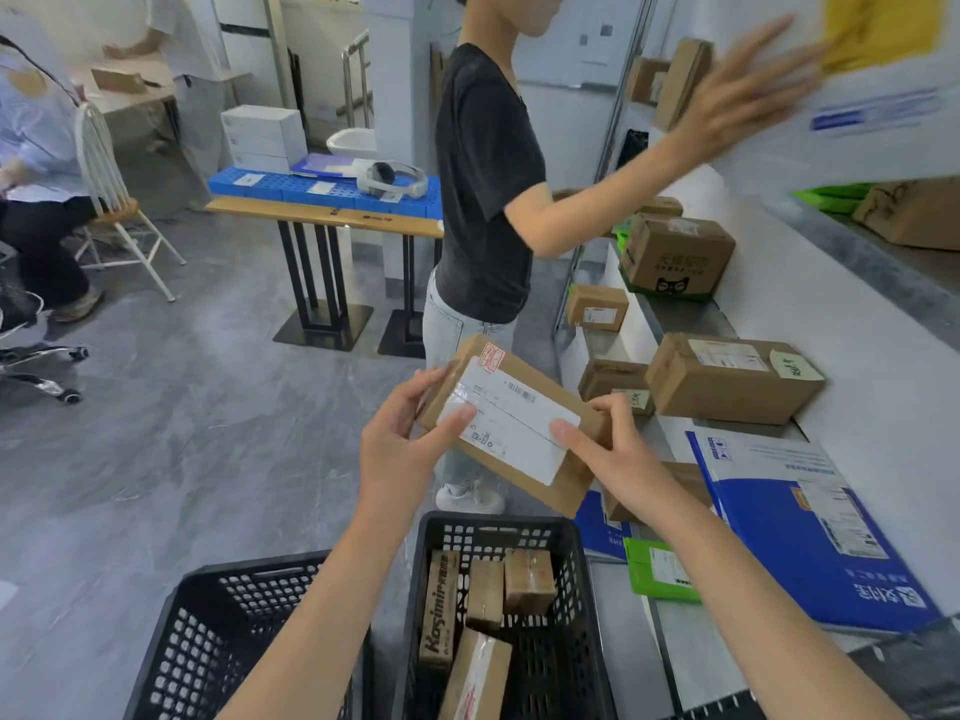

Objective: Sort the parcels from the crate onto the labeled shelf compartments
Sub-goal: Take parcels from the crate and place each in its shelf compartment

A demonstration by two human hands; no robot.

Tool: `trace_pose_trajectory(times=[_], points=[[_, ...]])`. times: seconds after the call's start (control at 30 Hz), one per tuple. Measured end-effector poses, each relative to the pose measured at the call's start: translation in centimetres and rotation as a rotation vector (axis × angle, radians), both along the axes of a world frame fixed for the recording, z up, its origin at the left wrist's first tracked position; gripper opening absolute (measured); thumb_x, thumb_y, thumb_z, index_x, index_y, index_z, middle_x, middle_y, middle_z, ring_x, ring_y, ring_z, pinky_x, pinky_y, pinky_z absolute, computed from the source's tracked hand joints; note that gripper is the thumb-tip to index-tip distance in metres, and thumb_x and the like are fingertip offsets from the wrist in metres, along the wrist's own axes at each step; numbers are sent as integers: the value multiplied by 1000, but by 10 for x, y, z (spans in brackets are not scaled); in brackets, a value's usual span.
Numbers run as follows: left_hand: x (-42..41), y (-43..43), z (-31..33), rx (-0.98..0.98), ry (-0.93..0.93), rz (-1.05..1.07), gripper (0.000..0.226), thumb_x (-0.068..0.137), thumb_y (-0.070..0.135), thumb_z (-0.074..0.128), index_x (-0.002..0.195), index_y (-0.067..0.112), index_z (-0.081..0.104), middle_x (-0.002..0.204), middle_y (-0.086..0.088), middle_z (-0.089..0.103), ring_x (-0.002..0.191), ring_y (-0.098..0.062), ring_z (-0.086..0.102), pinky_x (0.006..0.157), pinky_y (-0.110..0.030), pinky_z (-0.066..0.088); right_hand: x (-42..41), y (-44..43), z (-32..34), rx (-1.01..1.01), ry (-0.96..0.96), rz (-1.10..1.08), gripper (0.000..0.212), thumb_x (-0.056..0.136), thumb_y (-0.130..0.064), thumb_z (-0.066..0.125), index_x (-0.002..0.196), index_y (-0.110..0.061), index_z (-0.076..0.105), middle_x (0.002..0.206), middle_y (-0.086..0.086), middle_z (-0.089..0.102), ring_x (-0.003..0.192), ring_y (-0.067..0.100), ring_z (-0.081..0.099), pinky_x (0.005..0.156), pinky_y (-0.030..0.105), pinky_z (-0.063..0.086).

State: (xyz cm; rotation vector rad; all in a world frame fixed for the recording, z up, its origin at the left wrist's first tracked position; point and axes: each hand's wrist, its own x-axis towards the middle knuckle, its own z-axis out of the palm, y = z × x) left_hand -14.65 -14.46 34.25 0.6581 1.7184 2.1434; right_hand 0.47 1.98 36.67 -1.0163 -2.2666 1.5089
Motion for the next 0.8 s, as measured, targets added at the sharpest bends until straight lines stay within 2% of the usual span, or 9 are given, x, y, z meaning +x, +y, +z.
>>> trace_pose_trajectory(times=[0.1,0.2,0.3,0.37,0.4,0.5,0.6,0.7,0.8], points=[[-1,11,5,35,-22,64,62,75,20,83,130,26,55,141,13,53,124,9,51,106,-35,48,-5,-2,1,12,-6,43,43,86,-54,66,122,-35,51,121,-12,58,106,4,57,75,23,50],[-2,29,14,104,-50,87,79,71,25,83,138,24,41,146,17,39,135,4,42,105,-39,49,-9,-6,3,-28,31,51,44,86,-54,66,126,-47,49,122,-20,57,107,-4,54,78,15,50],[-2,44,20,85,-19,73,74,72,27,81,134,23,41,153,16,28,130,7,43,97,-26,53,-9,-5,5,-81,89,33,49,88,-48,65,133,-45,45,120,-23,57,107,-5,53,76,12,49],[-2,50,17,51,43,1,59,83,17,76,132,18,44,139,25,37,116,19,48,93,-19,53,-8,-3,5,-96,123,2,52,88,-47,65,136,-43,44,124,-19,57,108,-3,54,77,15,50],[-2,51,15,31,60,-41,57,87,14,73,136,17,44,137,25,40,118,19,48,98,-22,51,-7,-2,4,-97,138,-11,53,88,-47,65,137,-42,44,126,-17,58,111,0,54,78,17,51],[1,54,6,-11,71,-123,67,94,14,65,151,26,33,150,14,42,136,3,42,111,-34,43,-6,3,-1,-115,154,-48,58,88,-49,63,142,-40,42,134,-13,56,123,10,53,92,27,52],[12,55,6,-30,66,-201,69,98,10,58,156,26,23,140,23,52,130,3,49,108,-30,46,-6,2,-8,-126,207,-52,48,97,-44,53,142,-46,37,140,-14,52,130,10,48,105,33,45],[17,55,4,-42,42,-218,66,98,14,59,154,27,28,127,34,58,124,7,53,106,-31,47,-6,2,-12,-98,221,-63,52,100,-44,49,149,-45,32,145,-15,48,135,10,43,113,39,40],[16,54,2,-49,44,-201,62,97,24,62,151,36,34,140,24,53,130,2,50,109,-37,45,-6,1,-14,-89,236,-62,53,98,-47,51,148,-49,34,142,-16,52,134,11,46,112,43,41]])
